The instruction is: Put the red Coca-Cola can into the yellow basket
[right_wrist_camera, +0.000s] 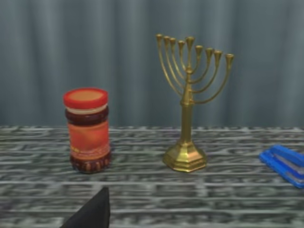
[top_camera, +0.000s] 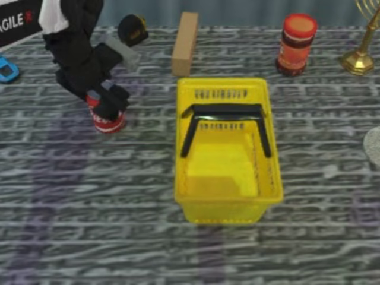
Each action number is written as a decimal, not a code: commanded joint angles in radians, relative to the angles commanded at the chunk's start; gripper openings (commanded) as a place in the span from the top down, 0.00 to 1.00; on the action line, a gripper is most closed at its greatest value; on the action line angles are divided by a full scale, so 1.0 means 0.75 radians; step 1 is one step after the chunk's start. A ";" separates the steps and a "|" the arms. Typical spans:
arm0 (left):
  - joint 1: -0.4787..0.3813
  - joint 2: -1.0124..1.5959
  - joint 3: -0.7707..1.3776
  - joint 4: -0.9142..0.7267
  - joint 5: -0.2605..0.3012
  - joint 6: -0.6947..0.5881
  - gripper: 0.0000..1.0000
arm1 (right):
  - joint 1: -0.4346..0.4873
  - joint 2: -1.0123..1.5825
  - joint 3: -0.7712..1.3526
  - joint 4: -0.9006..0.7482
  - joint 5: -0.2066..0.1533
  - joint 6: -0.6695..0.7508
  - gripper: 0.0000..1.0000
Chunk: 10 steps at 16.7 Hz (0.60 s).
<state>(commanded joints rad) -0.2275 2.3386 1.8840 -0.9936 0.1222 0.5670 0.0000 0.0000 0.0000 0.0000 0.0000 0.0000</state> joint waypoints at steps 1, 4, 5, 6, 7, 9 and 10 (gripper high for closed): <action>-0.005 -0.006 -0.020 0.078 0.059 -0.024 1.00 | 0.000 0.000 0.000 0.000 0.000 0.000 0.00; -0.024 -0.029 -0.100 0.385 0.276 -0.117 1.00 | 0.000 0.000 0.000 0.000 0.000 0.000 0.00; -0.030 -0.038 -0.133 0.507 0.358 -0.153 1.00 | 0.000 0.000 0.000 0.000 0.000 0.000 0.00; -0.038 -0.047 -0.170 0.638 0.444 -0.193 1.00 | 0.000 0.000 0.000 0.000 0.000 0.000 0.00; -0.045 -0.057 -0.209 0.775 0.534 -0.234 1.00 | 0.000 0.000 0.000 0.000 0.000 0.000 0.00; -0.060 -0.081 -0.296 1.061 0.718 -0.321 1.00 | 0.000 0.000 0.000 0.000 0.000 0.000 0.00; -0.067 -0.097 -0.341 1.206 0.809 -0.365 1.00 | 0.000 0.000 0.000 0.000 0.000 0.000 0.00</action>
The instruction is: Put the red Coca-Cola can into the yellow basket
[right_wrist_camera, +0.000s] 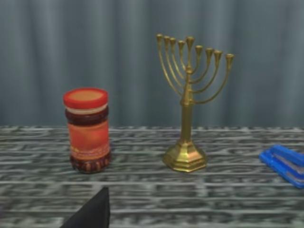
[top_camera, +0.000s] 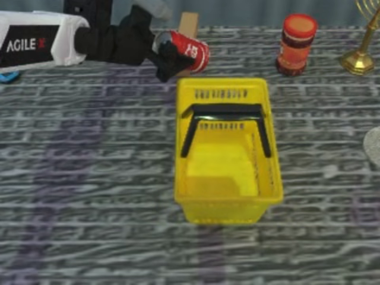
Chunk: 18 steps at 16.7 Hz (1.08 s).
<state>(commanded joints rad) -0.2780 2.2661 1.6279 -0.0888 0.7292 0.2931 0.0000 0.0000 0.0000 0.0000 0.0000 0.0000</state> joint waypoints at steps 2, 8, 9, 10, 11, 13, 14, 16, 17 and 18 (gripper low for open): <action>-0.014 -0.036 -0.091 0.284 0.180 -0.087 1.00 | 0.000 0.000 0.000 0.000 0.000 0.000 0.00; -0.046 -0.163 -0.300 0.910 0.610 -0.282 1.00 | 0.000 0.000 0.000 0.000 0.000 0.000 0.00; -0.049 -0.181 -0.322 0.967 0.656 -0.301 1.00 | 0.000 0.000 0.000 0.000 0.000 0.000 0.00; -0.051 -0.196 -0.339 1.011 0.692 -0.315 1.00 | 0.000 0.000 0.000 0.000 0.000 0.000 0.00; -0.053 -0.207 -0.351 1.040 0.716 -0.325 1.00 | 0.000 0.000 0.000 0.000 0.000 0.000 0.00; -0.053 -0.214 -0.358 1.057 0.730 -0.331 1.00 | 0.000 0.000 0.000 0.000 0.000 0.000 0.00; -0.053 -0.214 -0.358 1.057 0.730 -0.331 1.00 | 0.000 0.000 0.000 0.000 0.000 0.000 0.00; -0.053 -0.214 -0.358 1.057 0.730 -0.331 1.00 | 0.000 0.000 0.000 0.000 0.000 0.000 0.00; -0.045 -0.208 -0.353 1.055 0.728 -0.328 1.00 | 0.000 0.000 0.000 0.000 0.000 0.000 0.00; -0.046 -0.204 -0.354 1.059 0.729 -0.328 1.00 | 0.000 0.000 0.000 0.000 0.000 0.000 0.00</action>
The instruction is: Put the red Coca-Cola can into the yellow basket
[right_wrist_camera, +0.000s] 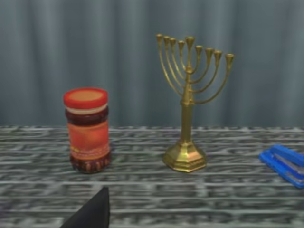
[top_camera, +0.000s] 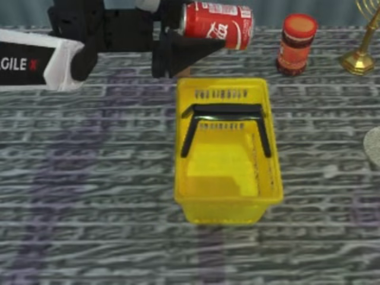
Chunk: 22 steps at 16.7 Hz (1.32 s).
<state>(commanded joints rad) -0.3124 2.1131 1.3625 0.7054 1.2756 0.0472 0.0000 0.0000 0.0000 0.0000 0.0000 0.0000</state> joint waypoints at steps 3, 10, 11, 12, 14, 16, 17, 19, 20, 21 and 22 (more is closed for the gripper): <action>0.005 0.078 -0.021 0.095 0.005 -0.001 1.00 | 0.000 0.000 0.000 0.000 0.000 0.000 0.00; 0.027 0.308 -0.105 0.424 0.003 -0.009 1.00 | 0.000 0.000 0.000 0.000 0.000 0.000 0.00; 0.027 0.310 -0.106 0.425 0.003 -0.009 1.00 | 0.000 0.000 0.000 0.000 0.000 0.000 0.00; 0.027 0.310 -0.106 0.425 0.003 -0.009 1.00 | 0.000 0.000 0.000 0.000 0.000 0.000 0.00; 0.027 0.310 -0.106 0.425 0.003 -0.009 1.00 | 0.000 0.000 0.000 0.000 0.000 0.000 0.00; 0.027 0.310 -0.106 0.425 0.003 -0.009 0.85 | 0.000 0.000 0.000 0.000 0.000 0.000 0.00; 0.027 0.310 -0.106 0.425 0.003 -0.009 0.77 | 0.000 0.000 0.000 0.000 0.000 0.000 0.00; 0.027 0.310 -0.106 0.425 0.003 -0.009 0.62 | 0.000 0.000 0.000 0.000 0.000 0.000 0.00; 0.027 0.310 -0.106 0.425 0.003 -0.009 0.55 | 0.000 0.000 0.000 0.000 0.000 0.000 0.00; 0.027 0.310 -0.106 0.425 0.003 -0.009 0.47 | 0.000 0.000 0.000 0.000 0.000 0.000 0.00; 0.027 0.310 -0.106 0.425 0.003 -0.009 0.40 | 0.000 0.000 0.000 0.000 0.000 0.000 0.00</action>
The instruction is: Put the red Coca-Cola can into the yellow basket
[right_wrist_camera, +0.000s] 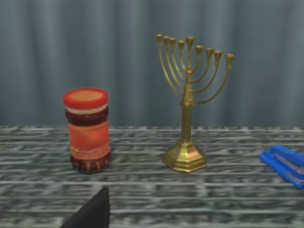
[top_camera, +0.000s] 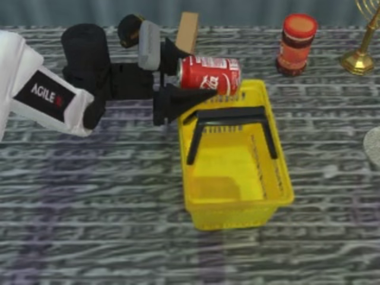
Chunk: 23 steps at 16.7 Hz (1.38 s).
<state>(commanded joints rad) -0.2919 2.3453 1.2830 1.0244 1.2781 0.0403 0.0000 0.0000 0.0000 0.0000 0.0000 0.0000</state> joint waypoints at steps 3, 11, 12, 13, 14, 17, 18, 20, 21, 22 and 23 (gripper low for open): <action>0.000 0.000 0.000 0.000 0.000 0.000 0.17 | 0.000 0.000 0.000 0.000 0.000 0.000 0.00; 0.000 0.000 0.000 0.000 0.000 0.000 0.00 | 0.000 0.000 0.000 0.000 0.000 0.000 0.00; 0.000 0.000 0.000 0.000 0.000 0.000 0.00 | 0.000 0.000 0.000 0.000 0.000 0.000 0.00; 0.000 0.000 0.000 0.000 0.000 0.000 0.00 | 0.000 0.000 0.000 0.000 0.000 0.000 0.00; -0.004 -0.005 0.001 -0.003 -0.003 0.001 0.00 | 0.000 0.000 0.000 0.000 0.000 0.000 0.00; 0.004 -0.046 -0.010 -0.019 -0.026 -0.010 0.00 | 0.018 0.041 0.040 -0.035 -0.003 -0.025 0.00; 0.012 -0.087 -0.023 -0.035 -0.051 -0.020 0.00 | 0.035 0.082 0.081 -0.071 -0.004 -0.050 0.00; 0.040 -0.212 -0.066 -0.086 -0.127 -0.049 0.00 | 0.080 0.202 0.200 -0.168 -0.006 -0.118 0.00; 0.058 -0.295 -0.097 -0.120 -0.177 -0.066 0.00 | 0.108 0.284 0.282 -0.231 -0.007 -0.162 0.00; 0.077 -0.393 -0.133 -0.159 -0.233 -0.085 0.00 | 0.138 0.380 0.377 -0.302 -0.007 -0.211 0.00; 0.099 -0.503 -0.173 -0.201 -0.293 -0.104 0.00 | 0.168 0.481 0.477 -0.373 -0.006 -0.261 0.00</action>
<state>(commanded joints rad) -0.2178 1.9681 1.1529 0.8735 1.0581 -0.0374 0.1263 0.3608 0.3574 -0.2801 -0.0045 -0.1956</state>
